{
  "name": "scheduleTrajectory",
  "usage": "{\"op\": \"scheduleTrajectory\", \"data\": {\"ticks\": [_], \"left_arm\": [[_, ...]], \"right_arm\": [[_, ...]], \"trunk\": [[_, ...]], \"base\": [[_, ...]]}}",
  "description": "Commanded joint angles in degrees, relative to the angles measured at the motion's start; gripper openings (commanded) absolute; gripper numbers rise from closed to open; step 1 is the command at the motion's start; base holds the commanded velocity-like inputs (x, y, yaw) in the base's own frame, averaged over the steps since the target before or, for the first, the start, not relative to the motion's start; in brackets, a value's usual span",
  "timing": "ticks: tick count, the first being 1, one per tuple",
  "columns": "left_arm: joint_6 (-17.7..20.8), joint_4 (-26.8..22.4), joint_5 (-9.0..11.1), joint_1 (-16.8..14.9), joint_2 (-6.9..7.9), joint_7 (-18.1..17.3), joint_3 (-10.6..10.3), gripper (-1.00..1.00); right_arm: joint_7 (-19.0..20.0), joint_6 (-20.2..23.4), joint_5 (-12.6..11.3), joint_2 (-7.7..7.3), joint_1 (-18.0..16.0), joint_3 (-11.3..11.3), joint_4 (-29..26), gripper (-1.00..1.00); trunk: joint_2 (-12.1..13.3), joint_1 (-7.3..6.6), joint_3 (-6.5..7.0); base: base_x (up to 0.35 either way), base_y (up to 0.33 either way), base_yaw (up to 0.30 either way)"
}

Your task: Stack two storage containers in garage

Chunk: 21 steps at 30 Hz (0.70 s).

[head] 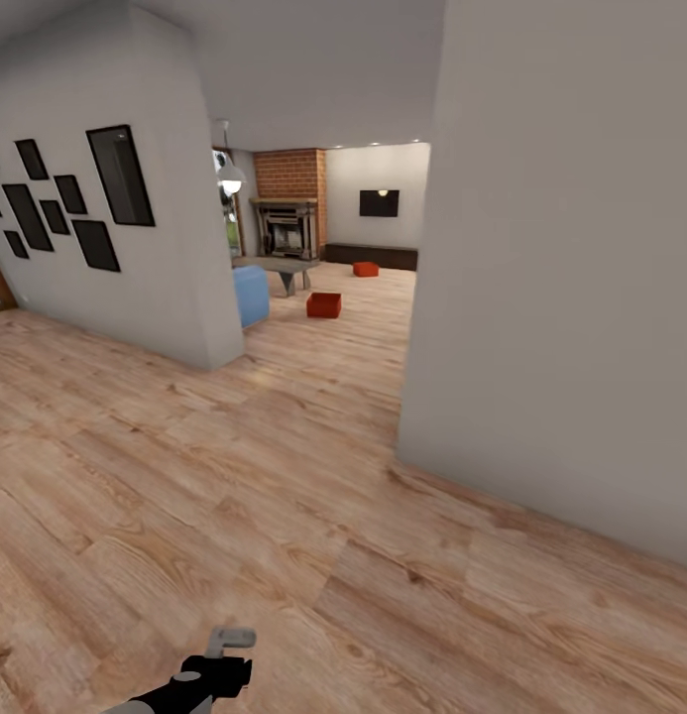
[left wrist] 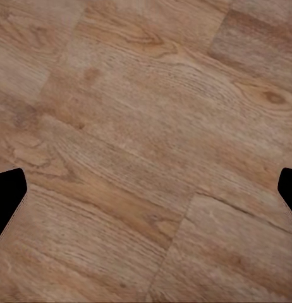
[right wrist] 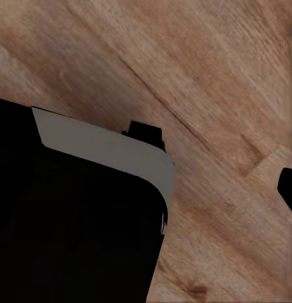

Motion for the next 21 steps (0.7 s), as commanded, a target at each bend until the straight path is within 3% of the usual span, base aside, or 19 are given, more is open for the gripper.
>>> {"op": "scheduleTrajectory", "data": {"ticks": [1,21], "left_arm": [[-0.4,0.3,-0.1,-0.1,0.00,0.3,-0.3,1.00],[-0.5,0.2,-0.1,-0.1,-0.05,0.3,-0.3,1.00]], "right_arm": [[0.0,-0.2,0.2,-0.02,0.0,0.1,0.0,1.00],[0.1,-0.2,1.0,-0.12,0.0,0.1,0.0,1.00]], "trunk": [[0.0,0.03,-0.05],[0.0,0.03,-0.06]], "base": [[0.340,0.000,0.002],[0.340,0.000,0.000]]}}
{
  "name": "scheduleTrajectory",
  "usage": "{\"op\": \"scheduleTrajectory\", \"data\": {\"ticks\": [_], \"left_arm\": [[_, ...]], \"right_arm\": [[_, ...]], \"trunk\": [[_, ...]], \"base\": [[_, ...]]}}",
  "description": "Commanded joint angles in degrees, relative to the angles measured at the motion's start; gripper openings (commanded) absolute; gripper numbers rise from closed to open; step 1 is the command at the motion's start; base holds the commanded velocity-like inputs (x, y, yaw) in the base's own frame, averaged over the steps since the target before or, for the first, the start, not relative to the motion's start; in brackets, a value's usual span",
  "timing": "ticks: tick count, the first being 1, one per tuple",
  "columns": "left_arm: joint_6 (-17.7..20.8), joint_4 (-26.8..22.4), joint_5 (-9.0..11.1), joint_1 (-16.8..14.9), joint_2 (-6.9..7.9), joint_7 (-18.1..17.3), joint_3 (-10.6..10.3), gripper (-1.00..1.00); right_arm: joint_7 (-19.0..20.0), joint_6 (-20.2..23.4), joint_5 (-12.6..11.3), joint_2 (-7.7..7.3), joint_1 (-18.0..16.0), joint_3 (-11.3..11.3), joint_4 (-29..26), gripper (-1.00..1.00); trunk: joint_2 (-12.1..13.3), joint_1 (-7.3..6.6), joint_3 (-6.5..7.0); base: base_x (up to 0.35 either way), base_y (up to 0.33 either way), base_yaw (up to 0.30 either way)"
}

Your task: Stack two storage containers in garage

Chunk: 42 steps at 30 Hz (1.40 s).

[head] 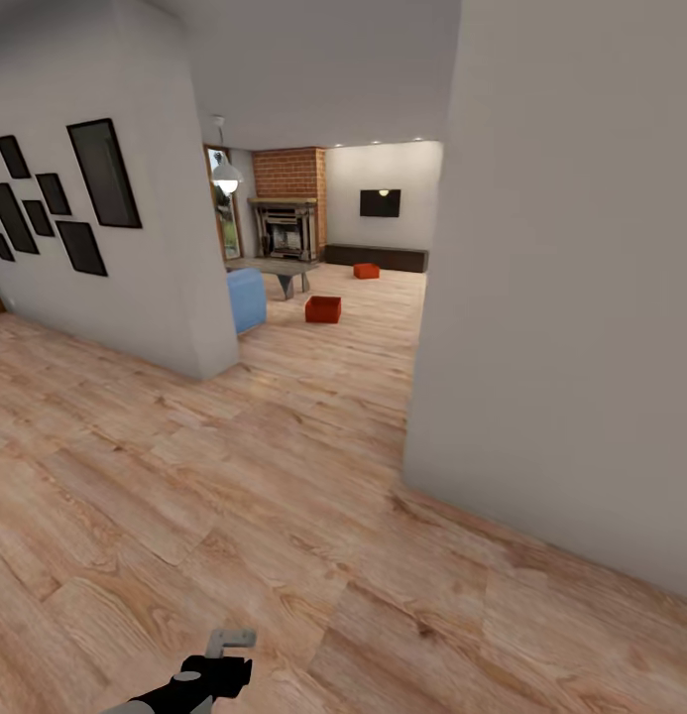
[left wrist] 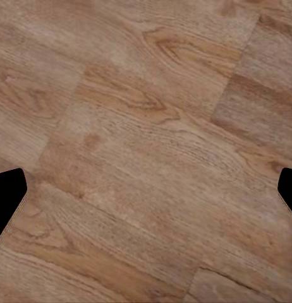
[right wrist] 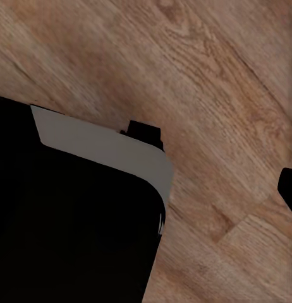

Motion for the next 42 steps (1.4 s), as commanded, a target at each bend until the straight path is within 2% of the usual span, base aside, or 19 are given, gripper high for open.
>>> {"op": "scheduleTrajectory", "data": {"ticks": [1,21,30,42], "left_arm": [[-0.5,0.3,-0.1,-0.1,-0.02,0.3,-0.2,1.00],[-0.5,0.2,-0.1,-0.1,0.06,0.3,-0.2,1.00],[-0.5,0.2,0.0,-0.1,0.06,0.3,-0.2,1.00],[-0.5,0.2,0.0,-0.1,0.06,0.3,-0.2,1.00]], "right_arm": [[0.0,-0.2,0.2,-0.02,0.0,0.1,0.0,1.00],[-0.1,-0.2,-0.4,0.11,0.0,0.0,0.0,1.00],[-0.1,-0.2,-0.5,0.21,0.0,-0.1,0.0,1.00],[-0.1,-0.2,-0.5,0.16,0.0,-0.1,0.0,1.00]], "trunk": [[0.0,0.03,-0.05],[0.0,0.03,-0.05],[0.0,0.03,-0.10],[0.0,0.03,-0.42]], "base": [[0.340,0.000,0.000],[0.340,0.000,0.006],[0.340,0.015,0.245],[0.340,0.125,0.285]]}}
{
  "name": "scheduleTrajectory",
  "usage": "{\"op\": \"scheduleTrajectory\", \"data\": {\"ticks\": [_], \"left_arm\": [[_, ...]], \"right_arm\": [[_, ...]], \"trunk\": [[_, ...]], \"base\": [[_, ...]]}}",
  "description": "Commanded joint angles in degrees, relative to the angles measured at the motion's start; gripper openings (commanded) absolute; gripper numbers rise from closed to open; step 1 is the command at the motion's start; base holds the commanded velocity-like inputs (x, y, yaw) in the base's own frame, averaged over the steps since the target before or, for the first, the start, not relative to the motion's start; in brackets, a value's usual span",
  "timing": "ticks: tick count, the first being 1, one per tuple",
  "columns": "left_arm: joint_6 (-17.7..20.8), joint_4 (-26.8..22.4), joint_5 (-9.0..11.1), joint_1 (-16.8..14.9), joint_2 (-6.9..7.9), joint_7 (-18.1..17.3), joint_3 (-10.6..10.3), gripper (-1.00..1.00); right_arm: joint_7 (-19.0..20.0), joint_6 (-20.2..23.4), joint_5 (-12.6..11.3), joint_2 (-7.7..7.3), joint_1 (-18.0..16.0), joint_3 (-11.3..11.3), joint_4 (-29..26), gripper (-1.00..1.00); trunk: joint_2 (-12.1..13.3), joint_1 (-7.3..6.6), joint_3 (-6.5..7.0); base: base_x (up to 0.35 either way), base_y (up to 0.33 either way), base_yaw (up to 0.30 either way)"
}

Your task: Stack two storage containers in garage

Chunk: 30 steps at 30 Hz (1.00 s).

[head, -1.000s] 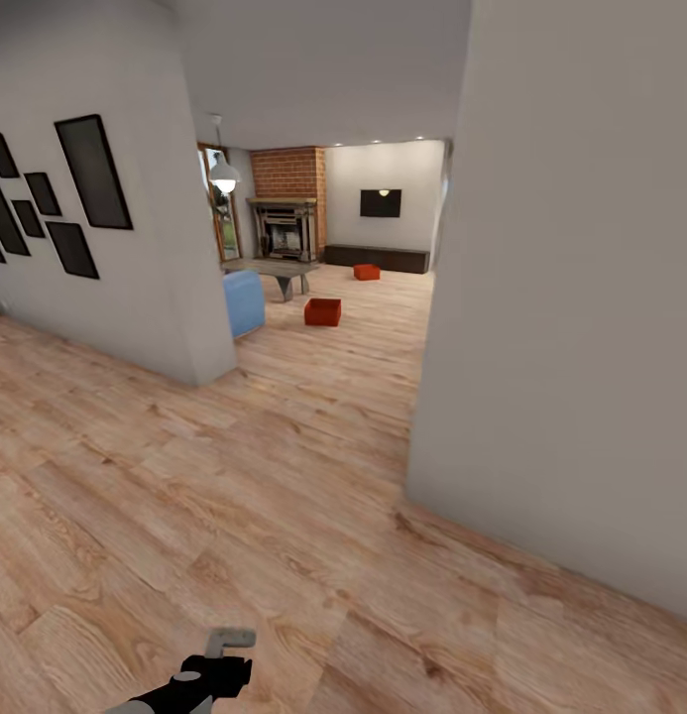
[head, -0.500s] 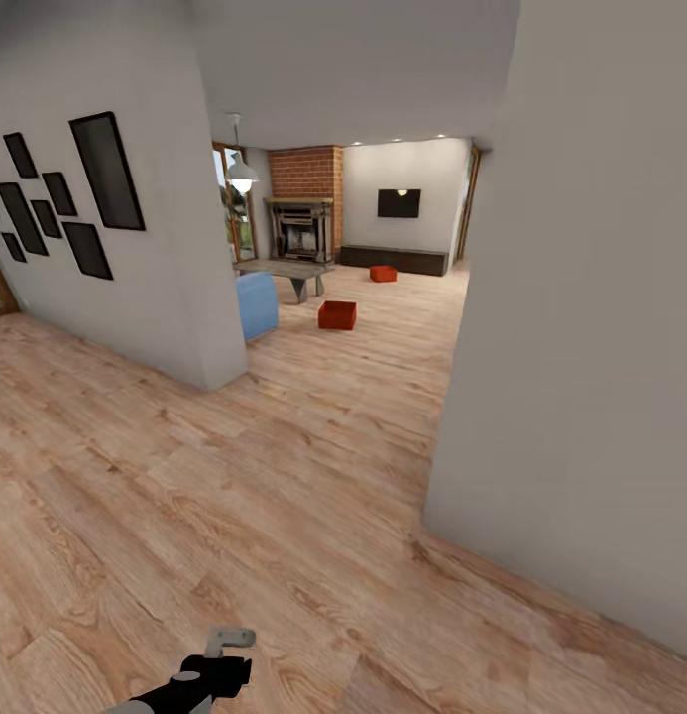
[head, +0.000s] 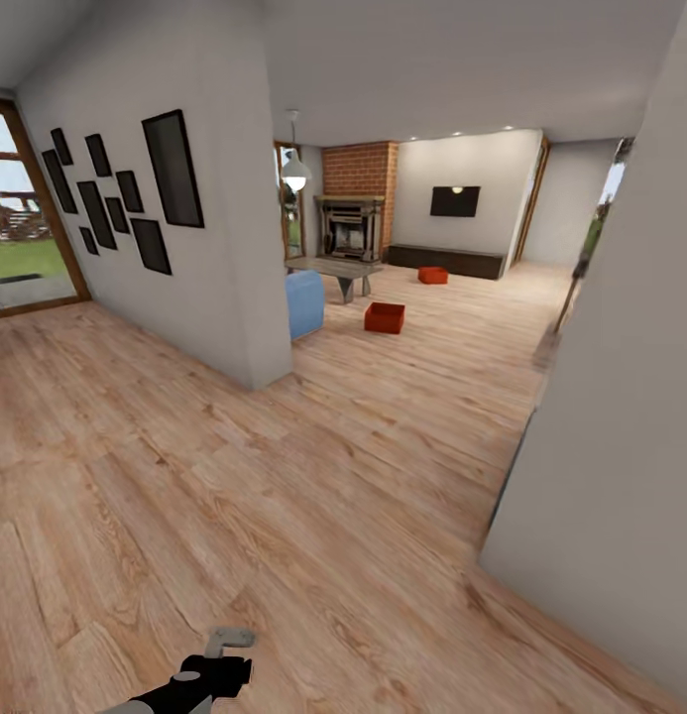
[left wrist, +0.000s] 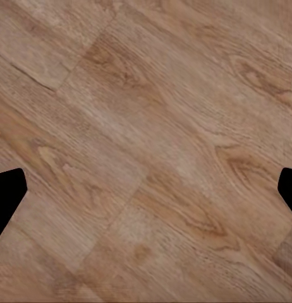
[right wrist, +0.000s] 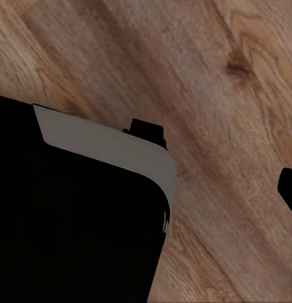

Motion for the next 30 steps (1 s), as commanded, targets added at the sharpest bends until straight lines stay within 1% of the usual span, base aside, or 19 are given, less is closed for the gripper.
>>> {"op": "scheduleTrajectory", "data": {"ticks": [1,7,12,30], "left_arm": [[-0.4,0.3,-0.1,-0.1,-0.04,0.2,-0.3,1.00],[-0.4,0.3,-0.1,-0.1,-0.04,0.2,-0.2,1.00],[-0.4,0.2,-0.1,-0.1,-0.04,0.2,-0.2,1.00],[-0.4,0.3,-0.1,-0.1,-0.04,0.2,-0.2,1.00]], "right_arm": [[0.0,-0.2,0.2,-0.02,0.0,0.1,0.0,1.00],[0.0,-0.1,0.2,-0.11,0.0,0.1,0.0,1.00],[0.0,-0.1,0.8,-0.12,0.0,0.1,0.0,1.00],[0.2,-0.1,1.0,-0.22,0.0,0.2,0.0,1.00]], "trunk": [[0.0,0.03,-0.08],[0.0,0.03,-0.15],[0.0,0.03,-0.15],[0.0,0.03,-0.15]], "base": [[0.340,0.141,0.285],[0.340,0.140,0.099],[0.340,0.128,0.007],[0.340,0.100,0.000]]}}
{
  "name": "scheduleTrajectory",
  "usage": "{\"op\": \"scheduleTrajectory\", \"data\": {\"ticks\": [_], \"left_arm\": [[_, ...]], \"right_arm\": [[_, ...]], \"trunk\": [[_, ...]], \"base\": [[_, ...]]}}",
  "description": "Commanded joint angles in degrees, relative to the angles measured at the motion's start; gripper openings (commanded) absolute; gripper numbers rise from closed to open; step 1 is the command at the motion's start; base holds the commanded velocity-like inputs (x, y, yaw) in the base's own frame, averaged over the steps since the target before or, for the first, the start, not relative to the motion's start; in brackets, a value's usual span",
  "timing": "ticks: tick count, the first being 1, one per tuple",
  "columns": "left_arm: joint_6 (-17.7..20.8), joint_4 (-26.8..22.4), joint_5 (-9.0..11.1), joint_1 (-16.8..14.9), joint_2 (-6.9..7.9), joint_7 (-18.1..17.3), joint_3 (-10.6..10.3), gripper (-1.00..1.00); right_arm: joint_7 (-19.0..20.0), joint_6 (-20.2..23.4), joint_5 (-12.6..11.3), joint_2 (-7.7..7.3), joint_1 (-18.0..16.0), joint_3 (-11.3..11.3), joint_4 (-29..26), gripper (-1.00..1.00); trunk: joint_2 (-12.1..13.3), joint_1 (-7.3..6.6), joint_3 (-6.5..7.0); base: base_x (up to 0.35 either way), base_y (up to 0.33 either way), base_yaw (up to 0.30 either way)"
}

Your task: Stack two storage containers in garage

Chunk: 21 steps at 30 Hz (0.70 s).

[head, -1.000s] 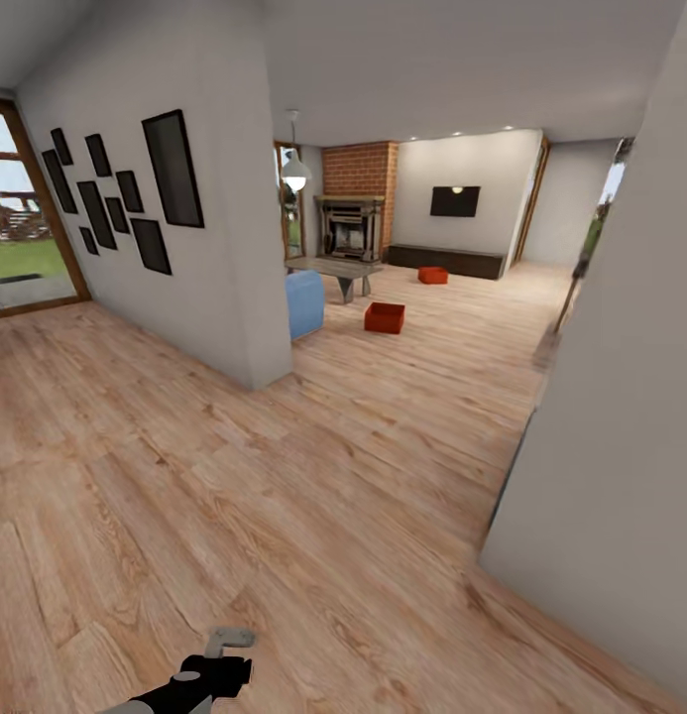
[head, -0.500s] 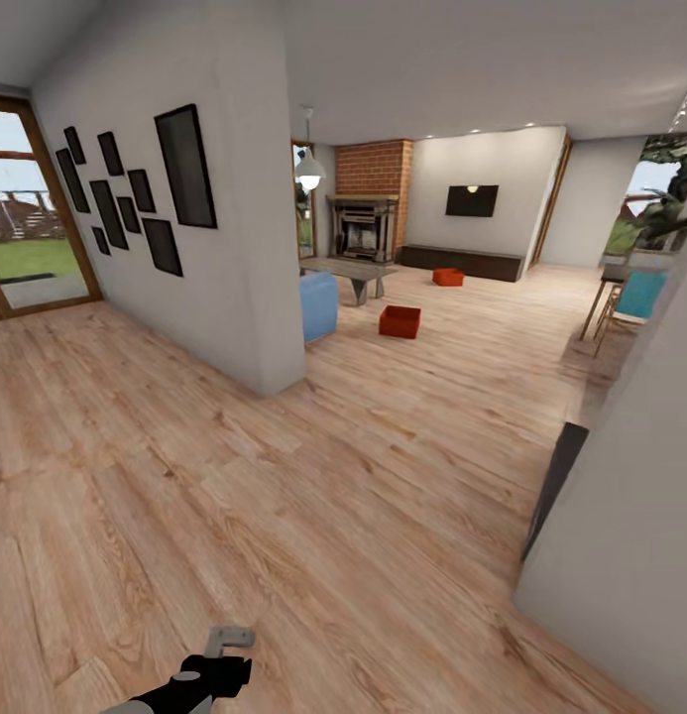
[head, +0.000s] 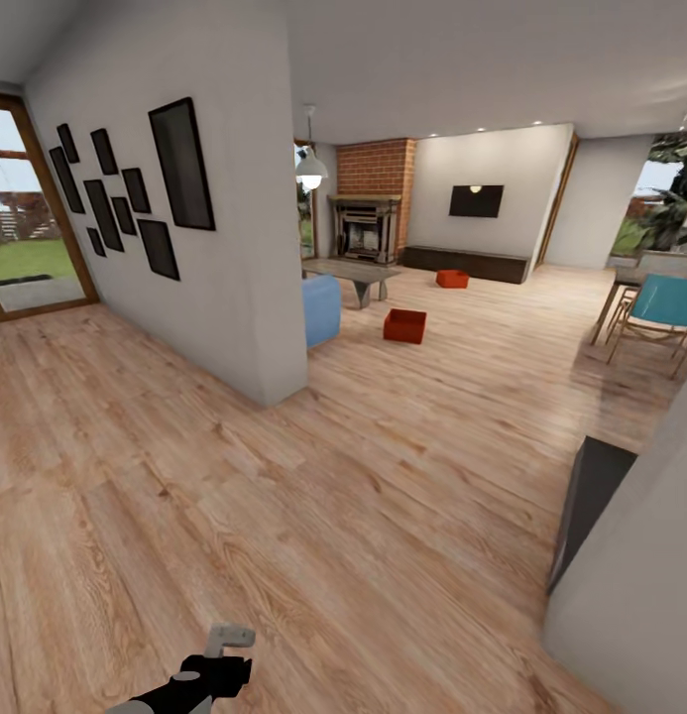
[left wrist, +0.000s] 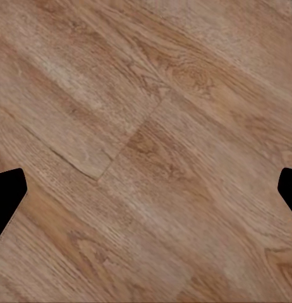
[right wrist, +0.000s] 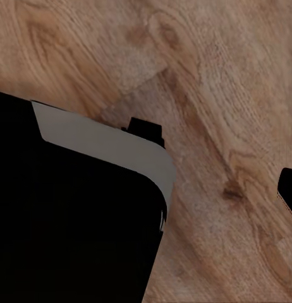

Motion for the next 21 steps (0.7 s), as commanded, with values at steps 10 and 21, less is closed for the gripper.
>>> {"op": "scheduleTrajectory", "data": {"ticks": [10,21], "left_arm": [[-0.4,0.3,-0.1,-0.1,-0.02,0.3,-0.3,1.00],[-0.4,0.3,-0.1,-0.1,-0.02,0.3,-0.3,1.00]], "right_arm": [[-0.2,-0.2,-0.7,0.43,0.0,-0.1,0.0,1.00],[-0.1,-0.2,-0.7,0.13,0.0,-0.2,0.0,1.00]], "trunk": [[0.0,0.03,-0.05],[0.0,0.03,-0.64]], "base": [[0.340,0.077,0.000],[0.340,0.076,-0.146]]}}
